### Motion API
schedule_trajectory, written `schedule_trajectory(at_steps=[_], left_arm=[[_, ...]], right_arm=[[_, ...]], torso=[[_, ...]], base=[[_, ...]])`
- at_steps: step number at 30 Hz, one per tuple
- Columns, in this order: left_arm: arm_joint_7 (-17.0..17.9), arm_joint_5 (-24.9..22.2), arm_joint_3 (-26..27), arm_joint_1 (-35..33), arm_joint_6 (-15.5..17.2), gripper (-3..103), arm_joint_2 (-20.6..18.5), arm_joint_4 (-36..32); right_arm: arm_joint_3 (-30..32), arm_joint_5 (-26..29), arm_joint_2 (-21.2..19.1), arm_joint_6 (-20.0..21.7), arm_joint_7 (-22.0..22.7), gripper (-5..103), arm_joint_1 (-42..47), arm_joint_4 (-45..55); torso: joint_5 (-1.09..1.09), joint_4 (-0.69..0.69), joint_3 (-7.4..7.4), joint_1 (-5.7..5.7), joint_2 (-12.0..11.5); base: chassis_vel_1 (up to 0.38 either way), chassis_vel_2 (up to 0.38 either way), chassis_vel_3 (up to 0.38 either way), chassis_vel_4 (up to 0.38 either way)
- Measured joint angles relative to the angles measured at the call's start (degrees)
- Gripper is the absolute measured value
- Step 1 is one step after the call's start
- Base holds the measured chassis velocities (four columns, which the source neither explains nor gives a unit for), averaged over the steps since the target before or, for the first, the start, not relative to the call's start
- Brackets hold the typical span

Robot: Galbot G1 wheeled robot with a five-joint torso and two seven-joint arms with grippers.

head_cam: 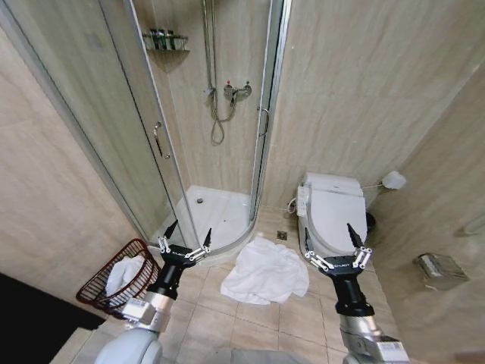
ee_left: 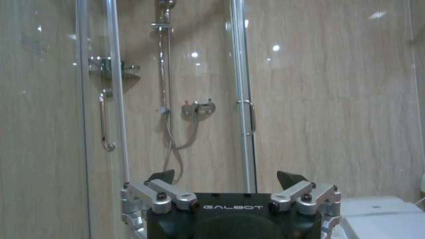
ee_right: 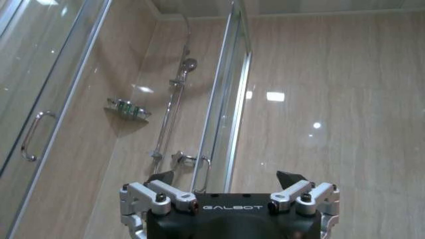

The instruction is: Discard the used towel into the hamper.

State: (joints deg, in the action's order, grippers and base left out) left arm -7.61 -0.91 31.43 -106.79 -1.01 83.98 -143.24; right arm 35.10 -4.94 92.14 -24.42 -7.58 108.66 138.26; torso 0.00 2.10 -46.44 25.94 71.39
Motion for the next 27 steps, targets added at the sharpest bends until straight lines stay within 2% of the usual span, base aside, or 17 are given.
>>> schedule_trajectory(at_steps=[27], left_arm=[[0.00, 0.00, 0.00, 0.00, 0.00, 100, 0.00, 0.00]], right_arm=[[0.00, 0.00, 0.00, 0.00, 0.00, 100, 0.00, 0.00]], torso=[[0.00, 0.00, 4.45, -3.70, -8.14]], base=[[0.000, 0.000, 0.000, 0.000]])
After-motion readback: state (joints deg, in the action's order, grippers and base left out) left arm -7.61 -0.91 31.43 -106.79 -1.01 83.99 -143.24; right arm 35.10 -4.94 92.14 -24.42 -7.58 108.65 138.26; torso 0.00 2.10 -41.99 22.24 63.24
